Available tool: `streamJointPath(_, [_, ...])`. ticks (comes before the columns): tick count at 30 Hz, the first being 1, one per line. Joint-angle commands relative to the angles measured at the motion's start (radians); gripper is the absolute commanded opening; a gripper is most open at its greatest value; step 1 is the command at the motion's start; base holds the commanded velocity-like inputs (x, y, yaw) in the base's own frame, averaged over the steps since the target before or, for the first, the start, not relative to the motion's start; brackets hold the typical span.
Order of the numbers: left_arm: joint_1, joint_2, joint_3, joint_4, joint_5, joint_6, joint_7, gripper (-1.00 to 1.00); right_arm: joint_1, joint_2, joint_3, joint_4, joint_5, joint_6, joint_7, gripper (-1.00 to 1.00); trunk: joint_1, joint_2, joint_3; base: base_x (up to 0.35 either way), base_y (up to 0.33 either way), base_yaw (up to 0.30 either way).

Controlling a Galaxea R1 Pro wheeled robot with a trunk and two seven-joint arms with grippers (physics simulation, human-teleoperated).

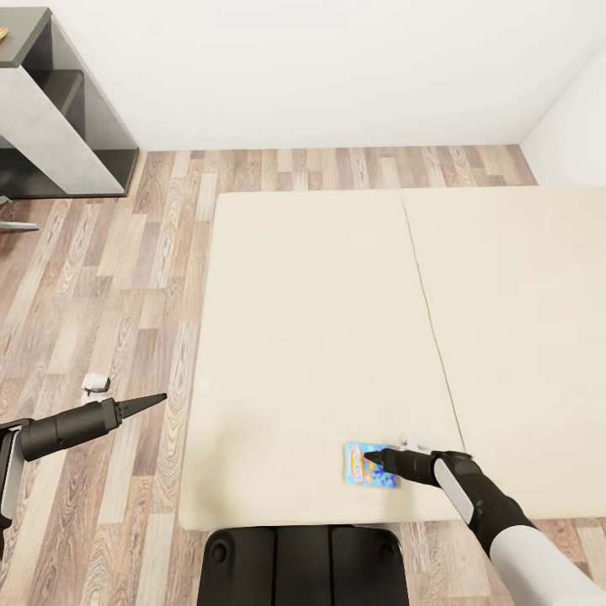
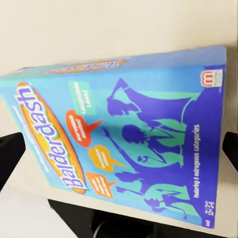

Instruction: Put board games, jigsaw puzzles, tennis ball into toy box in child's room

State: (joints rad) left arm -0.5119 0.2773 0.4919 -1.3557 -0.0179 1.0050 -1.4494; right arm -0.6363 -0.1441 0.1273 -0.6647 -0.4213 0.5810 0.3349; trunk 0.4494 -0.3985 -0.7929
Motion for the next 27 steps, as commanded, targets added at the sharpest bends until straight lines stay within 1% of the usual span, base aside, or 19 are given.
streamJointPath(1, [0.0,0.0,0.001,0.0,-0.002,0.011,-0.005,1.0,0.0,0.0,0.003,-0.001,-0.002,-0.004,0.001,1.0,0.001,-0.002,-0.001,0.0,0.0,0.0])
streamJointPath(2, [0.0,0.0,0.001,0.0,-0.002,0.011,-0.005,1.0,0.0,0.001,0.003,-0.001,-0.002,-0.007,0.001,1.0,0.001,-0.002,-0.001,0.0,0.0,0.0])
streamJointPath(5, [0.0,0.0,0.001,0.0,-0.002,0.011,-0.004,1.0,0.0,0.015,0.005,0.0,-0.002,-0.015,0.001,1.0,0.001,-0.002,-0.001,0.0,0.0,0.0])
streamJointPath(11, [0.0,0.0,0.001,0.0,-0.002,0.011,-0.004,1.0,0.0,0.035,0.007,0.001,-0.001,-0.019,0.0,1.0,0.001,-0.002,-0.001,0.0,0.0,0.0])
streamJointPath(14, [0.0,-0.001,0.001,0.0,-0.002,0.011,-0.003,1.0,0.0,0.056,0.009,0.003,-0.001,-0.02,0.0,1.0,0.001,-0.002,-0.001,0.0,0.0,0.0])
streamJointPath(17, [0.0,0.0,0.001,0.0,-0.003,0.011,-0.004,1.0,0.0,0.066,0.009,0.003,-0.001,-0.021,-0.001,1.0,0.001,-0.002,-0.001,0.0,0.0,0.0])
streamJointPath(23, [0.0,0.0,0.001,0.0,-0.003,0.011,-0.005,1.0,0.0,0.06,0.009,0.004,-0.001,-0.02,0.0,1.0,0.001,-0.002,-0.001,0.0,0.0,0.0])
streamJointPath(27, [0.0,0.0,0.001,0.0,-0.002,0.011,-0.005,1.0,0.0,0.067,0.01,0.005,0.0,-0.02,-0.001,1.0,0.001,-0.002,-0.001,0.0,0.0,0.0])
